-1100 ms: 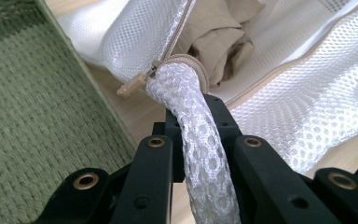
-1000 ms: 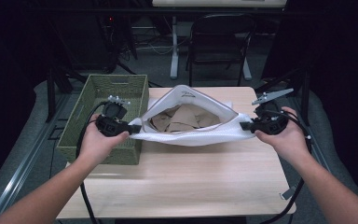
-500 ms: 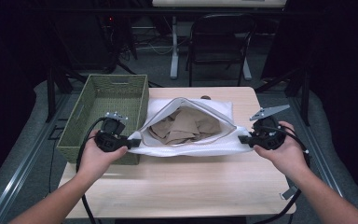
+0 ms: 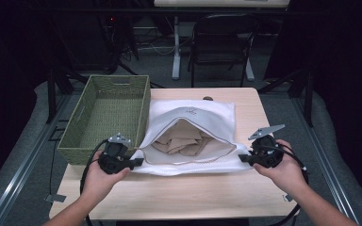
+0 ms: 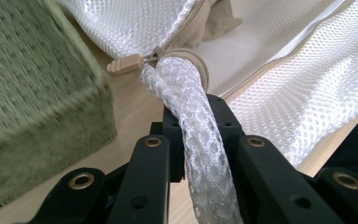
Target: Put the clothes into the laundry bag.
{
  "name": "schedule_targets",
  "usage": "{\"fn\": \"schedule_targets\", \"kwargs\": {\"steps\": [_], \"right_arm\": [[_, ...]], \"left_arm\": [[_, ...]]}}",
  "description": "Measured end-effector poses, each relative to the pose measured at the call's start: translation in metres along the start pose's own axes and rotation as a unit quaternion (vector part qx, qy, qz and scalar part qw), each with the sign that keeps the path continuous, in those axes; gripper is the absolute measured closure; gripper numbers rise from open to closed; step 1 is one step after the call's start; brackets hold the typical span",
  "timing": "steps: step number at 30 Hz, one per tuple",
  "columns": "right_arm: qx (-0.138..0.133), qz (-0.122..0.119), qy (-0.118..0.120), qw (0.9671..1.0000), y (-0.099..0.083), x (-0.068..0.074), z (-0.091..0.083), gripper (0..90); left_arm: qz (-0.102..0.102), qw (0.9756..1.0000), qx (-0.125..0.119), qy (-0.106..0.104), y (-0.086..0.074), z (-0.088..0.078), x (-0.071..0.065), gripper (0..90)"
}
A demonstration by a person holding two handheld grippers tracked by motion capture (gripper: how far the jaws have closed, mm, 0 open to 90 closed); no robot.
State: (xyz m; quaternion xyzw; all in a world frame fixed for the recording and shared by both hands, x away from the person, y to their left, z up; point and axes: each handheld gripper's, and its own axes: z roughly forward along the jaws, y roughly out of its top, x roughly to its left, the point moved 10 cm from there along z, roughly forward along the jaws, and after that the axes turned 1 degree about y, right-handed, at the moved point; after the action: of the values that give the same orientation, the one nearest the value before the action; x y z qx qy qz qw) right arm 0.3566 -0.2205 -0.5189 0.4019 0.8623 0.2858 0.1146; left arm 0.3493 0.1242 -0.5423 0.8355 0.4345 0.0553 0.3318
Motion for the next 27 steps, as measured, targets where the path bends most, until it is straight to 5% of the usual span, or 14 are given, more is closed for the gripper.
{"fn": "schedule_targets", "kwargs": {"steps": [12, 27], "right_arm": [[0.009, 0.009, 0.01, 0.9999, -0.028, 0.01, 0.02, 77.5], [0.015, 0.013, 0.013, 0.9997, -0.049, 0.014, 0.039, 72.6]], "left_arm": [[-0.017, 0.9998, -0.003, -0.008, -0.03, 0.019, -0.001, 79.0], [-0.008, 0.9999, -0.007, 0.001, -0.05, 0.04, -0.001, 72.6]]}}
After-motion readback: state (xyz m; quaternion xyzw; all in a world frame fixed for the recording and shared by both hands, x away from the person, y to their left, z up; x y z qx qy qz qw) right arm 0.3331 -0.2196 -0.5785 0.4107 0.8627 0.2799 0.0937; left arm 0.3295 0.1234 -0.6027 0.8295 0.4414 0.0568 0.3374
